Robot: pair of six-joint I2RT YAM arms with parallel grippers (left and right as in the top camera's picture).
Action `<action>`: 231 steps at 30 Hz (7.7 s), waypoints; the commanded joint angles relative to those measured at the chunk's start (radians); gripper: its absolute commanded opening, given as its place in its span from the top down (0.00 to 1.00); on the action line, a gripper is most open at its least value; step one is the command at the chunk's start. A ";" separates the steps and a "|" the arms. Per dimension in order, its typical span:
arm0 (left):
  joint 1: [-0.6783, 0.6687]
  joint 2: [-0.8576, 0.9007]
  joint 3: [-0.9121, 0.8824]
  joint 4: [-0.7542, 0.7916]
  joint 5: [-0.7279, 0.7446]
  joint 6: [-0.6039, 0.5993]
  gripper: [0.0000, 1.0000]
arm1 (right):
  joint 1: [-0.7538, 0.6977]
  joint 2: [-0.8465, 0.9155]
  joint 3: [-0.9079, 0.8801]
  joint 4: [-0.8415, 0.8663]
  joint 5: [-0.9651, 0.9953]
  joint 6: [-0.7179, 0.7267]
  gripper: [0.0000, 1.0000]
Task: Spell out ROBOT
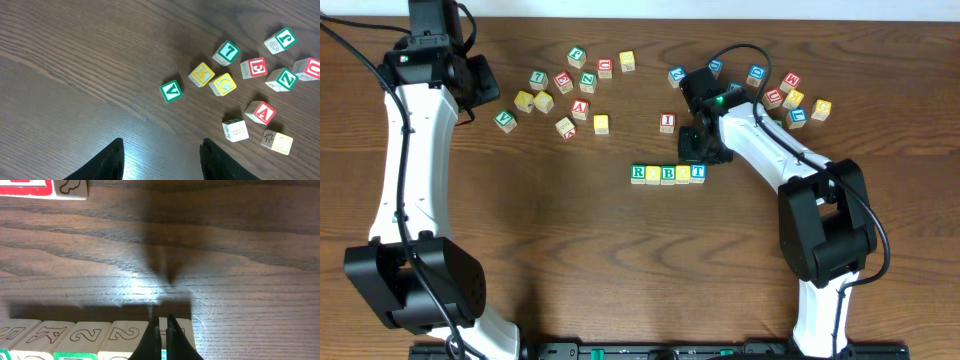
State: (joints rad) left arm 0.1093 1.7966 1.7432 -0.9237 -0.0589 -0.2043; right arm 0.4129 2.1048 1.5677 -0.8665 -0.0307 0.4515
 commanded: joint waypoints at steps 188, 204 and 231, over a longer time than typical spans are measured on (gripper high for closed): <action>0.002 -0.012 -0.008 -0.003 -0.010 0.016 0.51 | -0.365 -1.497 -0.865 0.570 0.039 -0.274 0.01; 0.002 -0.012 -0.008 -0.003 -0.010 0.017 0.51 | -0.367 -2.017 -1.434 0.781 0.043 -0.274 0.01; 0.002 -0.012 -0.008 -0.003 -0.010 0.017 0.52 | -0.366 -2.100 -1.562 0.793 0.047 -0.289 0.01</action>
State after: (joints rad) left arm 0.1093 1.7966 1.7424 -0.9234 -0.0589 -0.2043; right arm 0.0544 0.0143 0.0113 -0.0765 0.0158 0.1799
